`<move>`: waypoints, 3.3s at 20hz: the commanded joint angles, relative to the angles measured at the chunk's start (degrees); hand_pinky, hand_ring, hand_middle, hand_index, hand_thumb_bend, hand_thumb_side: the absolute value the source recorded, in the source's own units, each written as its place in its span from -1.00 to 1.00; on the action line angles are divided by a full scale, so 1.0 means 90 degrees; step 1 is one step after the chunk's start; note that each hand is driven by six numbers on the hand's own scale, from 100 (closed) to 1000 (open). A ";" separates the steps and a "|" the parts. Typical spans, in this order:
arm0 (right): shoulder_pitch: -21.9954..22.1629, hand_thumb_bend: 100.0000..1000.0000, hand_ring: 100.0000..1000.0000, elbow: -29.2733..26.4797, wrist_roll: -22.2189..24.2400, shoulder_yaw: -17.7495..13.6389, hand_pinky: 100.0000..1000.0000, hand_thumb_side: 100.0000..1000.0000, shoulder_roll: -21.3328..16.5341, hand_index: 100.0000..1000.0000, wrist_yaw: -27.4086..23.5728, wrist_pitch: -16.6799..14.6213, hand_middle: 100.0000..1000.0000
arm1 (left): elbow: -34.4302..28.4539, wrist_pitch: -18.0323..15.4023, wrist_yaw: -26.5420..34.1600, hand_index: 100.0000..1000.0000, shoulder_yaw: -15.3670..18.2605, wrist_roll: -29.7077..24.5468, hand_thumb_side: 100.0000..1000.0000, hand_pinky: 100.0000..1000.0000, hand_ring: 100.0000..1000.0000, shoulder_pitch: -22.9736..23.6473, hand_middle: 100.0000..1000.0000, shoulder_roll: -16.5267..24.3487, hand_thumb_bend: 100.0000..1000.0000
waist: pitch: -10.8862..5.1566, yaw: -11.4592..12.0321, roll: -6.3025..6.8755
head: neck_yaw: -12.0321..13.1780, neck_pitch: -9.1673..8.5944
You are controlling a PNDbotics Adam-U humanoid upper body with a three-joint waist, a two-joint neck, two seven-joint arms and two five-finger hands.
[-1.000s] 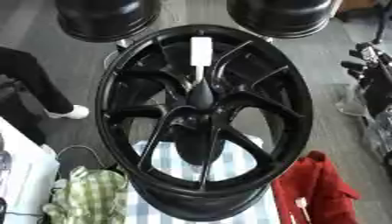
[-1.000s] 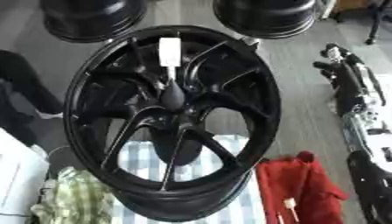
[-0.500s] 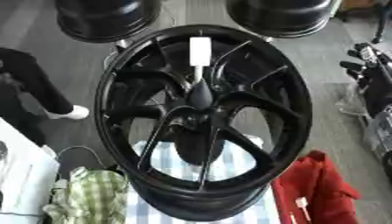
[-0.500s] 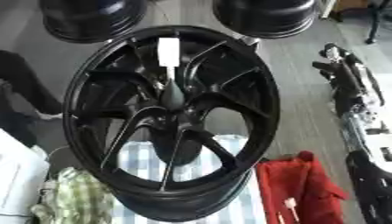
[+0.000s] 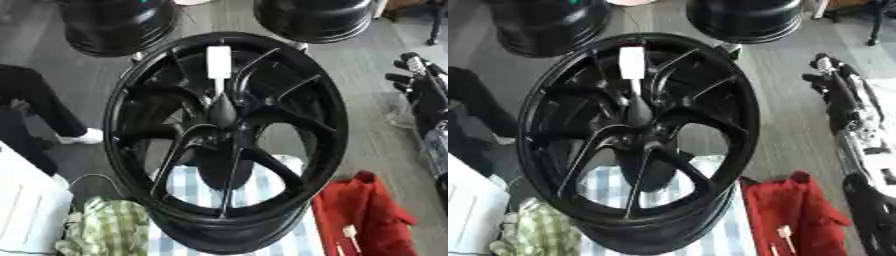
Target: Pull the pin out of the wheel hub.
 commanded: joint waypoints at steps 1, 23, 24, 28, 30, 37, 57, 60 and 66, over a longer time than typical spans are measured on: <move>-0.0060 -1.00 0.42 -0.0052 -0.0017 -0.0029 0.86 -0.04 -0.0227 0.56 0.0021 0.0006 0.49 | -0.0041 0.0339 -0.0206 0.60 -0.0530 -0.0362 0.22 0.45 0.51 -0.0509 0.45 0.0779 -0.64 | -0.0122 0.0019 -0.0002 | -0.0090 -0.0012; -0.0108 -1.00 0.40 0.0015 0.0016 0.0048 0.85 -0.04 -0.0239 0.55 0.0003 0.0034 0.48 | 0.0896 0.1768 0.0065 0.61 -0.3436 -0.2626 -0.67 0.74 0.69 -0.3834 0.50 0.0761 -0.30 | -0.0136 -0.0040 0.0024 | -0.0091 -0.0012; -0.0109 -1.00 0.40 0.0015 0.0013 0.0050 0.85 -0.04 -0.0236 0.55 0.0000 0.0035 0.47 | 0.1013 0.1780 0.0002 0.60 -0.3488 -0.2730 -0.78 0.76 0.70 -0.3896 0.49 0.0690 -0.28 | -0.0138 -0.0039 0.0024 | -0.0089 -0.0012; -0.0109 -1.00 0.40 0.0020 0.0002 0.0055 0.85 -0.04 -0.0227 0.54 -0.0008 0.0039 0.47 | 0.1488 0.1750 -0.0379 0.59 -0.3620 -0.3150 -0.90 0.78 0.68 -0.4071 0.49 0.0457 -0.31 | -0.0149 -0.0041 0.0027 | -0.0077 -0.0012; -0.0109 -1.00 0.39 0.0022 0.0000 0.0062 0.85 -0.04 -0.0222 0.54 -0.0012 0.0042 0.47 | 0.1762 0.1728 -0.0553 0.58 -0.3677 -0.3349 -0.85 0.80 0.68 -0.4124 0.50 0.0340 -0.28 | -0.0156 -0.0045 0.0030 | -0.0071 -0.0012; -0.0118 -1.00 0.39 0.0038 0.0004 0.0080 0.85 -0.04 -0.0204 0.54 -0.0013 0.0052 0.46 | 0.2661 0.1404 -0.1205 0.56 -0.3826 -0.4102 -0.54 0.82 0.69 -0.4307 0.50 -0.0095 -0.09 | -0.0154 -0.0056 0.0031 | -0.0034 -0.0012; -0.0183 -1.00 0.37 0.0030 -0.0007 0.0113 0.84 -0.04 -0.0087 0.53 -0.0049 0.0078 0.45 | 0.4302 -0.0350 -0.3362 0.56 -0.3064 -0.6260 -0.70 0.81 0.69 -0.4578 0.51 -0.1097 -0.09 | -0.0099 -0.0162 0.0015 | 0.0108 -0.0012; -0.0203 -1.00 0.36 0.0023 -0.0035 0.0111 0.84 -0.04 -0.0059 0.52 -0.0062 0.0084 0.45 | 0.4444 -0.0555 -0.3706 0.56 -0.2852 -0.6604 -0.70 0.81 0.69 -0.4598 0.51 -0.1246 -0.11 | -0.0090 -0.0188 0.0013 | 0.0136 -0.0012; -0.0232 -1.00 0.36 0.0013 -0.0083 0.0114 0.84 -0.04 -0.0010 0.52 -0.0084 0.0096 0.45 | 0.4645 -0.0884 -0.4165 0.55 -0.2510 -0.7278 -0.68 0.81 0.69 -0.4606 0.51 -0.1441 -0.18 | -0.0073 -0.0219 0.0014 | 0.0171 -0.0012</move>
